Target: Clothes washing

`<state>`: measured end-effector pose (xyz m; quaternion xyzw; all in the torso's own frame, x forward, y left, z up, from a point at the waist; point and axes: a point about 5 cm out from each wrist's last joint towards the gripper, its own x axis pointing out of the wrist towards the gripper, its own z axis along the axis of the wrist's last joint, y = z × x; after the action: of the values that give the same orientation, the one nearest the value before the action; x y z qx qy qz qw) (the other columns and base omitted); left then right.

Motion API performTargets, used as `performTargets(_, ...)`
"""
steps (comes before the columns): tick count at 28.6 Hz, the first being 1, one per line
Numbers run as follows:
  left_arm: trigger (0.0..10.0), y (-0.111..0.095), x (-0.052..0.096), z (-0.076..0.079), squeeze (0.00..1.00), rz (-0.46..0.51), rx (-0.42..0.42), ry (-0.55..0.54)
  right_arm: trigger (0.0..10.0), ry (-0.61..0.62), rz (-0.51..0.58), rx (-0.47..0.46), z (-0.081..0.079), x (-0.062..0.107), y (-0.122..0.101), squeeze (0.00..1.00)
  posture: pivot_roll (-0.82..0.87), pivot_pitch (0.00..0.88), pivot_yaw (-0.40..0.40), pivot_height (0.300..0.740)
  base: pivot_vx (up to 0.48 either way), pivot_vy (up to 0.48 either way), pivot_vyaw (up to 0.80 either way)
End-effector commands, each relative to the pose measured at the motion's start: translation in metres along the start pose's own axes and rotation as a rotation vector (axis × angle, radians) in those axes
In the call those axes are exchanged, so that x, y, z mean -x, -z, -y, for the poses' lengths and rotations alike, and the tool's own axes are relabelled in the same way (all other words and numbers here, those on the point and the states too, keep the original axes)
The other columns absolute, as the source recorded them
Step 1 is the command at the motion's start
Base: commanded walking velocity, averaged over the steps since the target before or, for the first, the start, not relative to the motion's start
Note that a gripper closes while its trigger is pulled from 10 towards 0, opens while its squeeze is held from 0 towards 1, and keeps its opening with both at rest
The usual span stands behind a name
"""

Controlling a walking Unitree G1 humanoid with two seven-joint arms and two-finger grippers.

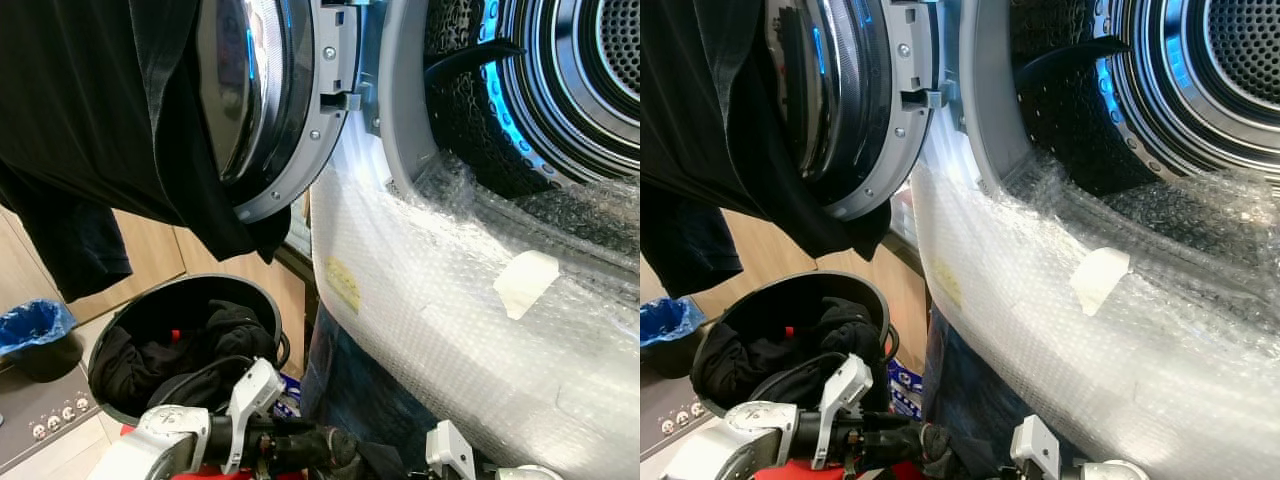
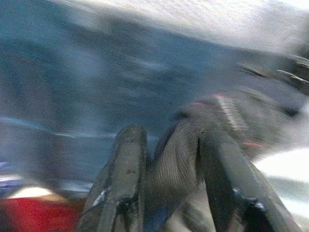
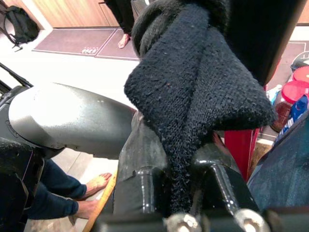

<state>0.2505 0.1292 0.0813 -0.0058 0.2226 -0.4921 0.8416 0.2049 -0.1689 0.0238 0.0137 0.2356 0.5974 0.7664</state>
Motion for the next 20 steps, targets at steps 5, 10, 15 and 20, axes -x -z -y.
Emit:
performTargets(5, 10.0, -0.032, 0.006, -0.008, 1.0, 0.168, -0.149, -0.276, 0.0, -0.026, 0.002, 0.014, -0.003, 0.001, -0.002, 0.0, 0.26, 0.0, -0.03, 0.74, 0.0, 0.0, 0.0)
performTargets(10, 9.8, -0.054, 0.013, 0.008, 1.0, 0.33, -0.191, -0.332, 0.0, -0.056, -0.006, 0.011, -0.008, -0.001, 0.001, 0.0, 0.27, 0.0, -0.034, 0.74, 0.0, 0.0, 0.0)
performTargets(15, 10.0, -0.067, 0.029, 0.003, 1.0, 0.441, -0.238, -0.559, 0.0, -0.067, -0.007, 0.012, -0.011, -0.001, 0.001, 0.0, 0.27, 0.0, -0.029, 0.74, 0.0, 0.0, 0.0)
performTargets(20, 10.0, -0.068, 0.052, -0.01, 1.0, 0.493, -0.279, -0.851, 0.0, -0.079, -0.002, 0.025, -0.015, -0.002, -0.001, 0.0, 0.27, 0.0, -0.029, 0.74, 0.0, 0.0, 0.0)
